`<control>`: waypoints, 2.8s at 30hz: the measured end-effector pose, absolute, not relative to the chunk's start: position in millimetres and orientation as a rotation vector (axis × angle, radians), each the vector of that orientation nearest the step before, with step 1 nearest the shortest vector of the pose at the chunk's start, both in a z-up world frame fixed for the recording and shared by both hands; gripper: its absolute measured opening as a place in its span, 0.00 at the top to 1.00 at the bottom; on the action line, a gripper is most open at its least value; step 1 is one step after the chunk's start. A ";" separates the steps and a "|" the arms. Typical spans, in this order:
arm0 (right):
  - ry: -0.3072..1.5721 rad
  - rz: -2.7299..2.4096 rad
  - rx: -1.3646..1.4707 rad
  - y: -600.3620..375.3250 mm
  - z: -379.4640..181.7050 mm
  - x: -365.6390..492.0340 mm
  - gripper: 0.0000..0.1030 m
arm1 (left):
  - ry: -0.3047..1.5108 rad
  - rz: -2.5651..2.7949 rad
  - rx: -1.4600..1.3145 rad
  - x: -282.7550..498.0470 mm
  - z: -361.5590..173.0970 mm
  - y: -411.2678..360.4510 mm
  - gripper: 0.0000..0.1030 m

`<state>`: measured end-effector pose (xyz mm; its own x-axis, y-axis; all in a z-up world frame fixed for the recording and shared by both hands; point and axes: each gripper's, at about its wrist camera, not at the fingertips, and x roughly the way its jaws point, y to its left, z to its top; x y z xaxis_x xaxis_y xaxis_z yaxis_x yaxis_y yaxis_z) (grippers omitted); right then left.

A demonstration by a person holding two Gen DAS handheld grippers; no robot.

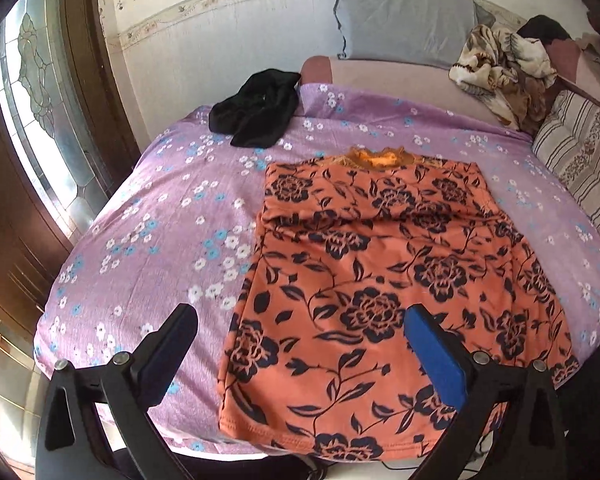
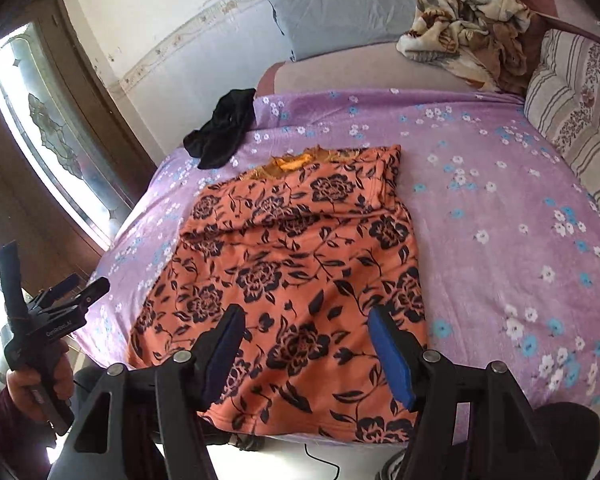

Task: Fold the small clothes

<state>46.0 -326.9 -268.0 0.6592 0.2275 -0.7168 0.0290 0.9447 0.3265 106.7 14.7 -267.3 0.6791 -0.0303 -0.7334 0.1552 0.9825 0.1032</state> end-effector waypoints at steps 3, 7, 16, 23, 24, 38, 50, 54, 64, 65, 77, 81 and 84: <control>0.884 0.101 0.335 -330.9 -283.2 46.6 0.34 | 0.882 -0.085 0.141 105.1 -289.4 23.2 0.00; 0.913 0.110 0.352 -331.5 -293.0 53.2 0.34 | 0.929 -0.030 0.115 101.2 -309.7 33.2 0.00; 0.884 0.145 0.392 -330.5 -296.8 56.5 0.34 | 0.941 0.055 0.062 98.7 -325.0 62.0 0.00; 0.852 0.149 0.390 -322.5 -290.4 58.4 0.34 | 0.916 0.102 0.023 105.8 -322.4 74.1 0.00; 0.852 0.154 0.384 -320.4 -290.0 58.0 0.34 | 0.912 0.113 0.029 106.6 -322.0 73.3 0.00; 0.885 0.144 0.369 -345.3 -306.3 38.1 0.34 | 0.880 0.153 0.044 109.9 -299.8 47.1 0.00; 0.928 0.061 0.543 -402.1 -345.2 47.3 0.34 | 1.018 -0.077 -0.015 120.8 -346.8 85.1 0.03; 0.936 0.001 0.574 -414.6 -356.9 44.5 0.34 | 1.042 -0.145 -0.021 116.8 -358.4 91.6 0.37; 1.127 0.013 0.521 -376.7 -406.6 45.2 0.35 | 1.061 -0.035 -0.124 121.0 -360.4 125.9 0.16; 1.126 0.003 0.507 -370.3 -410.2 44.5 0.35 | 1.073 -0.035 -0.138 121.7 -361.4 129.4 0.16; 1.125 0.007 0.506 -358.5 -410.1 43.4 0.69 | 1.177 -0.175 -0.082 124.6 -385.9 105.4 0.74; 1.108 0.010 0.361 -339.9 -406.4 45.5 0.74 | 1.170 -0.198 -0.177 128.5 -383.6 113.3 0.92; 1.085 0.033 0.391 -343.1 -401.1 43.7 0.91 | 1.156 -0.224 -0.211 132.4 -373.8 113.4 0.93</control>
<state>43.7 -343.1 -401.1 0.4733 0.2158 -0.8541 0.1639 0.9310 0.3260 132.4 113.4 -373.8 0.3857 -0.2820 -0.8785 0.0659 0.9581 -0.2786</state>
